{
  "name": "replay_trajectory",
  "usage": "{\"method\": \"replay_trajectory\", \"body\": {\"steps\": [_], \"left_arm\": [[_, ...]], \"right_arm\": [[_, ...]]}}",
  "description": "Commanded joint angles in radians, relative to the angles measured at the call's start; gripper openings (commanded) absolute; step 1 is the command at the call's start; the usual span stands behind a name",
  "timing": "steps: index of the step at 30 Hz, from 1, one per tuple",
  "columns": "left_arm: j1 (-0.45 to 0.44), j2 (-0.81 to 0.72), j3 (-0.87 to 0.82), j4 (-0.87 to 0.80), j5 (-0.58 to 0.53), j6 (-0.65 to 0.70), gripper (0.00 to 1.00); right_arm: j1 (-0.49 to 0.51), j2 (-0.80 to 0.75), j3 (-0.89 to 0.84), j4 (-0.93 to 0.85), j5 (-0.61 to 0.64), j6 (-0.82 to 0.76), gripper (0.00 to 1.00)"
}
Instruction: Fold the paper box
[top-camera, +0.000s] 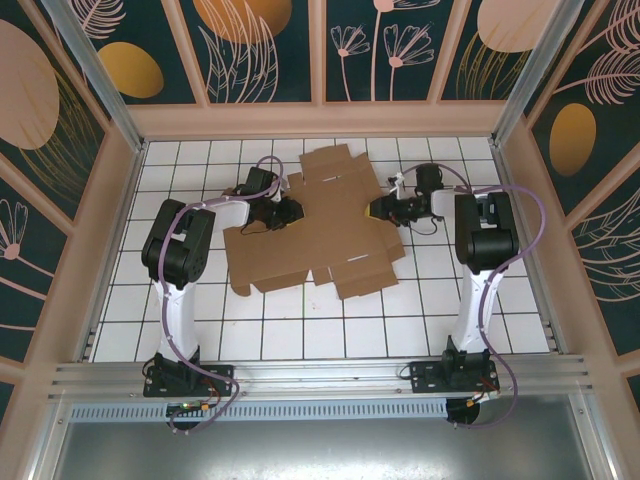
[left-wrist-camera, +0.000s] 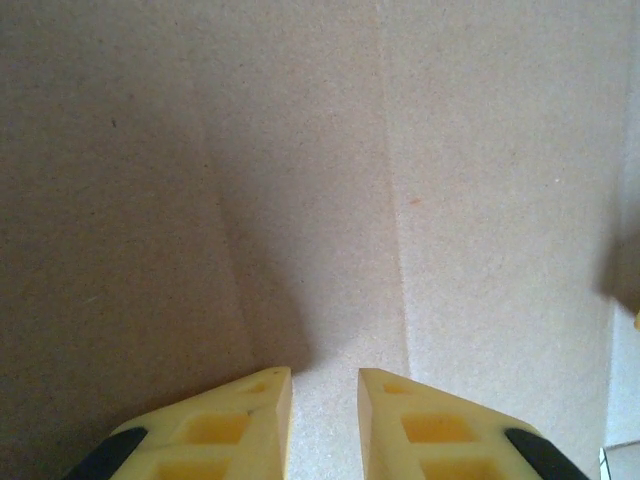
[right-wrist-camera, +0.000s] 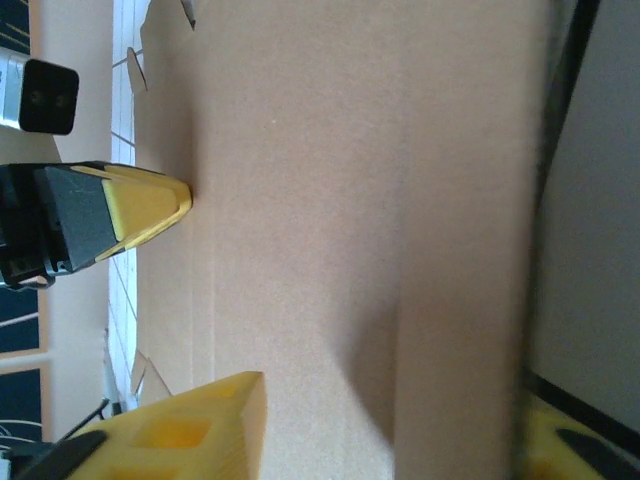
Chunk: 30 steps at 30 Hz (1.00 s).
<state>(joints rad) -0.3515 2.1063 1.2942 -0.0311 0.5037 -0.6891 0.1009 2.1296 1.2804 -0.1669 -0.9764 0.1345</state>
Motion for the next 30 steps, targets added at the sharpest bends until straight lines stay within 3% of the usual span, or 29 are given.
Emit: {"method": "replay_trajectory", "body": {"steps": [1,3,9,15,21,30], "left_arm": [[-0.002,0.050,-0.025,-0.008,0.017,-0.006,0.23],[-0.001,0.040,-0.038,0.004,0.020,-0.012,0.23],[-0.010,-0.012,-0.075,0.074,0.080,-0.056,0.24],[-0.011,-0.170,-0.127,0.099,0.017,-0.075,0.31],[-0.010,-0.177,-0.120,-0.011,-0.126,-0.057,0.30],[-0.005,-0.074,-0.101,-0.001,-0.069,-0.072,0.23]], "right_arm": [[0.026,-0.019,0.000,-0.050,-0.023,0.029,0.29],[0.019,-0.071,0.035,-0.104,0.075,0.018,0.25],[0.081,-0.112,0.325,-0.496,0.448,-0.136,0.06],[0.146,-0.112,0.420,-0.650,0.754,-0.184,0.06],[0.214,-0.141,0.458,-0.692,1.029,-0.220,0.06],[0.372,-0.125,0.585,-0.759,1.237,-0.256,0.07]]}}
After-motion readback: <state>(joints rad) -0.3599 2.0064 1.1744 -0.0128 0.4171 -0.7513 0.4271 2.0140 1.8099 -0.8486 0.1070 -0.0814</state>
